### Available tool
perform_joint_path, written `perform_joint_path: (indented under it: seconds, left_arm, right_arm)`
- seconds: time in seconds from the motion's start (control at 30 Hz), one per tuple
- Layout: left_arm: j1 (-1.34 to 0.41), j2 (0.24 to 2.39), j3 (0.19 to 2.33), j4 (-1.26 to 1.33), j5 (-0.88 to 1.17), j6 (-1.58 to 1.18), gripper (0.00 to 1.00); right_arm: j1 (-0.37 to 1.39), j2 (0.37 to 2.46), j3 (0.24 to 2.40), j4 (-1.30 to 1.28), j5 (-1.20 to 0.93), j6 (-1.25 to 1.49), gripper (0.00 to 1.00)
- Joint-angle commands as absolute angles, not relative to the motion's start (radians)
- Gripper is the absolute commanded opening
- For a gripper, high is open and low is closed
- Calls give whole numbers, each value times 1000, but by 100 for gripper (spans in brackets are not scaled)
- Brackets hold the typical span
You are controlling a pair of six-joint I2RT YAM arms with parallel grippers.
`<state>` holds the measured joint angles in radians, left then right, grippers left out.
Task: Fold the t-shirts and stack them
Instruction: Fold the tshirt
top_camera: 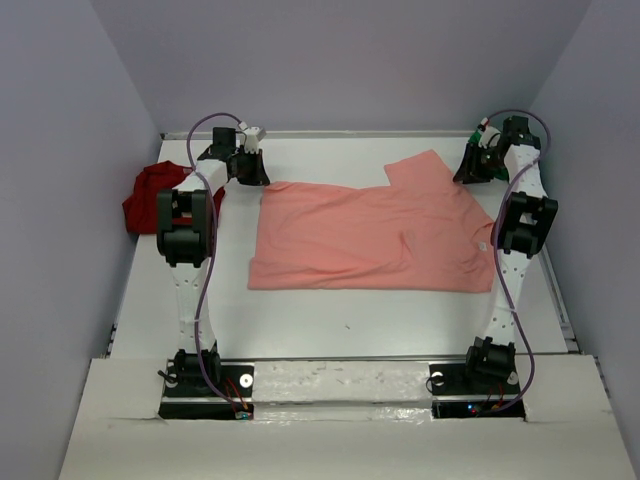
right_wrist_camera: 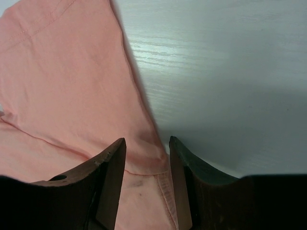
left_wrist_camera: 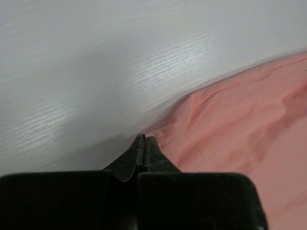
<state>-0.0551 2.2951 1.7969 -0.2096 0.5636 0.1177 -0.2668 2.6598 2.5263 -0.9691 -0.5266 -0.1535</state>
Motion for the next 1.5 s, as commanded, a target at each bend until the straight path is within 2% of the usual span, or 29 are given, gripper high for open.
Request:
perform_joint_path:
  seconds: [0.0, 0.2, 0.77, 1.07, 1.23, 1.47]
  left_arm:
    - [-57, 2221, 1790, -210, 575, 130, 0]
    - [-57, 2221, 1787, -209, 572, 138, 0]
    - [-55, 2229, 1787, -207, 583, 138, 0]
    - [-57, 2224, 1776, -204, 588, 138, 0]
    - [-55, 2226, 1790, -204, 586, 141, 0]
    - [-57, 2209, 1827, -210, 566, 153, 0]
  right_arm:
    - [-268, 2680, 2546, -963, -531, -166, 46]
    - [-268, 2697, 2557, -979, -549, -175, 37]
    - [-213, 2709, 2531, -997, -496, -221, 32]
    - [-204, 2714, 2542, -985, -451, -218, 14]
    - [-204, 2703, 2537, -970, -433, -215, 0]
    - [-204, 2654, 2496, -950, -405, -216, 0]
